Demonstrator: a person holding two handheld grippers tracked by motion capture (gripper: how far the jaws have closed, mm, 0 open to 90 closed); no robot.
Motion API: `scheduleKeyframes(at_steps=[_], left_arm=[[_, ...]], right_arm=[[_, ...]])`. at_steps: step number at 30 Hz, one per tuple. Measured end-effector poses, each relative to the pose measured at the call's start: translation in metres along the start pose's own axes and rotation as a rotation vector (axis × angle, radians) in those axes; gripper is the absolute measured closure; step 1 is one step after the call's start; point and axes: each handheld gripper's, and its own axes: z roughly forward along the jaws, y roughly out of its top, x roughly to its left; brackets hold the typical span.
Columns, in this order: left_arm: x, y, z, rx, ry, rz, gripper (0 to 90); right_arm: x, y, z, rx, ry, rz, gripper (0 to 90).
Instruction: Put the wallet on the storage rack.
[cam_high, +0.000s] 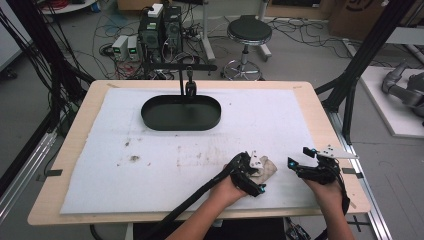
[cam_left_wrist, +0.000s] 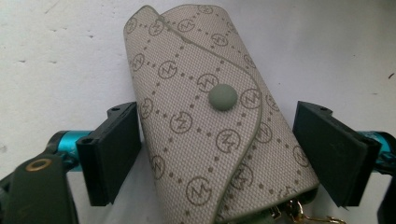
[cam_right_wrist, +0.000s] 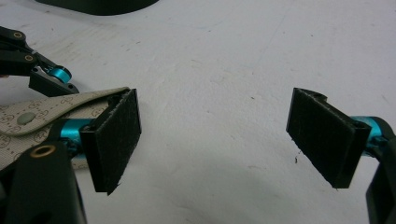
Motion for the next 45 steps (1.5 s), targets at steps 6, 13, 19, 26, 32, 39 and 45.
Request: scheduleKeyframes(at_steps=[6, 13, 19, 26, 32, 39, 45], left_arm=[[0.001, -0.003, -0.006, -0.017, -0.023, 0.019, 35.0], [0.014, -0.004, -0.022, -0.004, -0.004, 0.018, 36.5], [0.036, -0.009, -0.049, -0.040, 0.021, -0.014, 36.5], [0.068, -0.017, -0.093, -0.073, 0.092, -0.035, 36.6], [0.092, -0.024, -0.124, -0.104, 0.131, -0.063, 36.6], [0.113, -0.033, -0.143, -0.100, 0.162, -0.085, 36.6], [0.136, -0.040, -0.160, -0.084, 0.226, -0.112, 36.6]], right_arm=[[0.001, 0.001, 0.001, 0.002, 0.004, -0.006, 18.3], [0.002, 0.001, 0.004, 0.005, 0.011, -0.006, 18.3], [0.005, 0.002, 0.006, 0.009, 0.016, -0.018, 18.3], [0.009, 0.004, 0.011, 0.013, 0.029, -0.027, 18.3], [0.012, 0.007, 0.016, 0.017, 0.038, -0.034, 18.3], [0.014, 0.008, 0.019, 0.025, 0.045, -0.034, 18.3], [0.015, 0.008, 0.020, 0.026, 0.048, -0.041, 18.3]])
